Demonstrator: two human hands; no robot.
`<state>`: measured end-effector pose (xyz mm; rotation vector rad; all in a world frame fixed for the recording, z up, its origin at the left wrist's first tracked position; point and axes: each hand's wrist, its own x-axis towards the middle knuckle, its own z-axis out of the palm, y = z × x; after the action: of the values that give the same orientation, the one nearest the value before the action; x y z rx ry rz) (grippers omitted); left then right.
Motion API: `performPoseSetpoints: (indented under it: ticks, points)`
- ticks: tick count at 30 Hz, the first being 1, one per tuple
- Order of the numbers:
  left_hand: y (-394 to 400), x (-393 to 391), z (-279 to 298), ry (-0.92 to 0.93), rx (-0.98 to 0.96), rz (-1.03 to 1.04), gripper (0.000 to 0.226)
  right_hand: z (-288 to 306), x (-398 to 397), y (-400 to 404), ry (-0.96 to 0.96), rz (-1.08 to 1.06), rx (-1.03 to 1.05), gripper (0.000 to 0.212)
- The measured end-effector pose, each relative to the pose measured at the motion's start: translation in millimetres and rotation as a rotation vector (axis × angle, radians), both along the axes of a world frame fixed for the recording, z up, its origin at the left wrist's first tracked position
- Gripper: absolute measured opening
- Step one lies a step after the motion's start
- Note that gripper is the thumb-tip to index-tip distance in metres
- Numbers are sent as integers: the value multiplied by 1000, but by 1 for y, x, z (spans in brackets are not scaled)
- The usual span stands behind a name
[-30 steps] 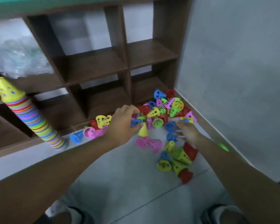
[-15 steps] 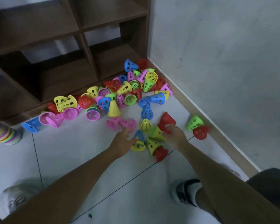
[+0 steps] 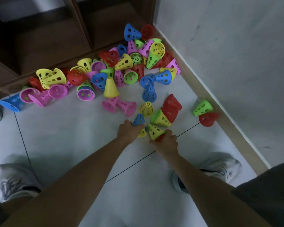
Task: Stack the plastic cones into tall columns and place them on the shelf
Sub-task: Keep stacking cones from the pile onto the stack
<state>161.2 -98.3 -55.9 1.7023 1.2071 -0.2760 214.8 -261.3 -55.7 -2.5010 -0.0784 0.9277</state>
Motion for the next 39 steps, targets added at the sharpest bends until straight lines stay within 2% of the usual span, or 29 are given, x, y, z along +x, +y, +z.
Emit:
performPoseSetpoints:
  ticks: [6, 10, 13, 18, 23, 25, 28, 31, 35, 39]
  points:
    - [-5, -5, -11, -47, -42, 40, 52, -12, -10, -4, -68, -46, 82, 81]
    - [-1, -20, -16, -199, 60, 119, 46, -17, -13, -6, -104, -108, 109, 78]
    - [4, -34, -23, -324, 123, 161, 51, -18, -11, -12, -94, -172, 149, 70]
    - [12, -74, -32, -414, 209, 26, 60, -13, -17, -20, -117, -252, 192, 68]
    - [16, -100, -36, -464, 284, -65, 50, -5, -30, -21, -115, -423, 271, 71]
    - [15, -104, -31, -454, 311, -114, 59, 1, -31, -18, -83, -503, 331, 70]
    - [17, -106, -18, -409, 328, -185, 68, 17, -32, -11, -50, -502, 405, 61]
    - [33, -101, 3, -423, 349, -256, 52, 38, -28, -3, -23, -445, 441, 54]
    - [70, -84, 38, -417, 446, -428, 30, 65, -22, 16, -38, -375, 490, 63]
    - [94, -83, 84, -310, 368, -453, 18, 91, -35, 35, -36, -299, 543, 57]
